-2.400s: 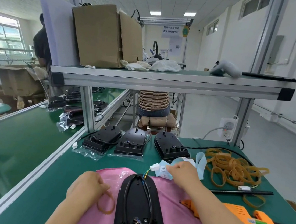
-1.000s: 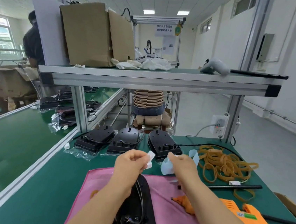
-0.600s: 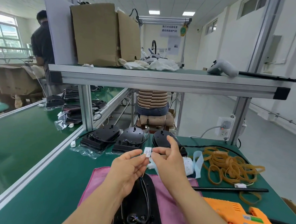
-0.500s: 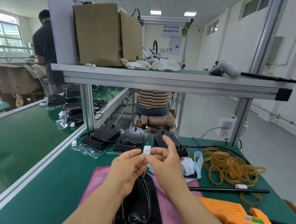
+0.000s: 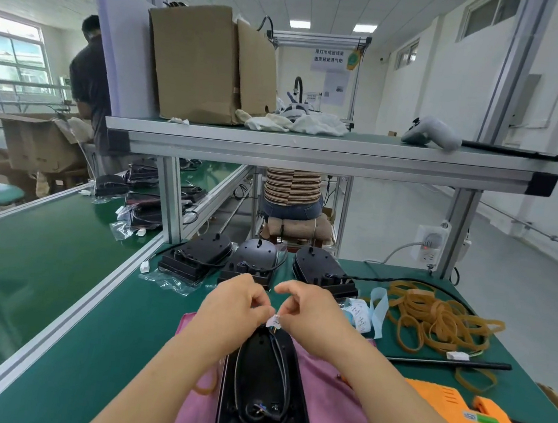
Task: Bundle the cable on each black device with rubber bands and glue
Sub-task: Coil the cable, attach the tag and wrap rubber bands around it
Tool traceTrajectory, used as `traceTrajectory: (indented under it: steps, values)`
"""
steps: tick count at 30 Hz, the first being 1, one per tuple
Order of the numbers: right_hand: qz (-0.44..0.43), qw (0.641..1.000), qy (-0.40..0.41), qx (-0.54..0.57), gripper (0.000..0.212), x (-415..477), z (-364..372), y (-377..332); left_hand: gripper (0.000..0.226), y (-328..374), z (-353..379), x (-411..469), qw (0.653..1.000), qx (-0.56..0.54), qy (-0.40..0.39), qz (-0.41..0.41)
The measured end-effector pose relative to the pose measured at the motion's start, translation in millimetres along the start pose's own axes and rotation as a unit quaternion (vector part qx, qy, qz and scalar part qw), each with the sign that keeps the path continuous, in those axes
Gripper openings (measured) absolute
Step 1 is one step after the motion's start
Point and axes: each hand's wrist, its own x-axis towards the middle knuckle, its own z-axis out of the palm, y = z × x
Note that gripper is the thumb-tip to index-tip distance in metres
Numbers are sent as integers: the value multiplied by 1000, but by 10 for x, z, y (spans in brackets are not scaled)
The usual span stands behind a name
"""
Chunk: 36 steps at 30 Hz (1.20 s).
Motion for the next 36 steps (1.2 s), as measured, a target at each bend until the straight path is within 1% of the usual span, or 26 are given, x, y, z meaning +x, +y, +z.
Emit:
traceTrajectory:
  steps: [3,6,8,10,12,14,16,17,19,21,23,25,27,28,30,33,36]
  values:
    - [34,998,-5,57,45,-46,25,59,23,-96,40,-22,997,-55,7,-62]
    - [38,996,-54,54,42,-87,49,79,23,-153,90,-76,994,-82,3,-72]
    - [25,996,-70,41,40,-80,72,66,20,-153,101,-91,995,-75,-28,-62]
    - [20,995,-87,42,42,-57,94,54,22,-160,104,-92,994,-62,-65,-64]
    - [21,994,-97,45,46,-46,111,41,24,-186,100,-84,986,-109,-82,-92]
    - [33,996,-64,44,47,-29,114,66,23,-199,106,-84,972,-173,-73,-140]
    - [55,998,-18,19,48,-7,110,122,27,-202,155,-116,959,-201,-59,-189]
    - [65,998,-8,8,47,-1,117,155,30,-203,194,-138,951,-219,-55,-211]
    - [79,997,-12,-5,42,-5,151,205,30,-221,278,-195,925,-287,-47,-246]
    - [87,996,-17,-11,39,-20,195,234,20,-222,331,-245,914,-306,-36,-263]
    - [88,996,-21,-14,38,-28,243,258,20,-246,362,-246,929,-259,-25,-263]
    - [85,996,-25,-22,37,-33,289,276,28,-261,380,-237,952,-171,-21,-255]
    - [81,996,-26,-28,38,-34,320,282,37,-277,418,-233,969,-92,-24,-230]
    - [80,996,-28,-27,39,-37,332,281,39,-265,439,-241,976,-39,-28,-212]
    - [82,996,-35,-16,40,-46,351,278,32,-222,463,-259,980,39,-19,-192]
    - [90,995,-33,-9,41,-60,365,286,24,-159,438,-284,979,89,-8,-182]
    - [92,995,-23,2,40,-81,373,307,28,-161,427,-305,982,87,-7,-169]
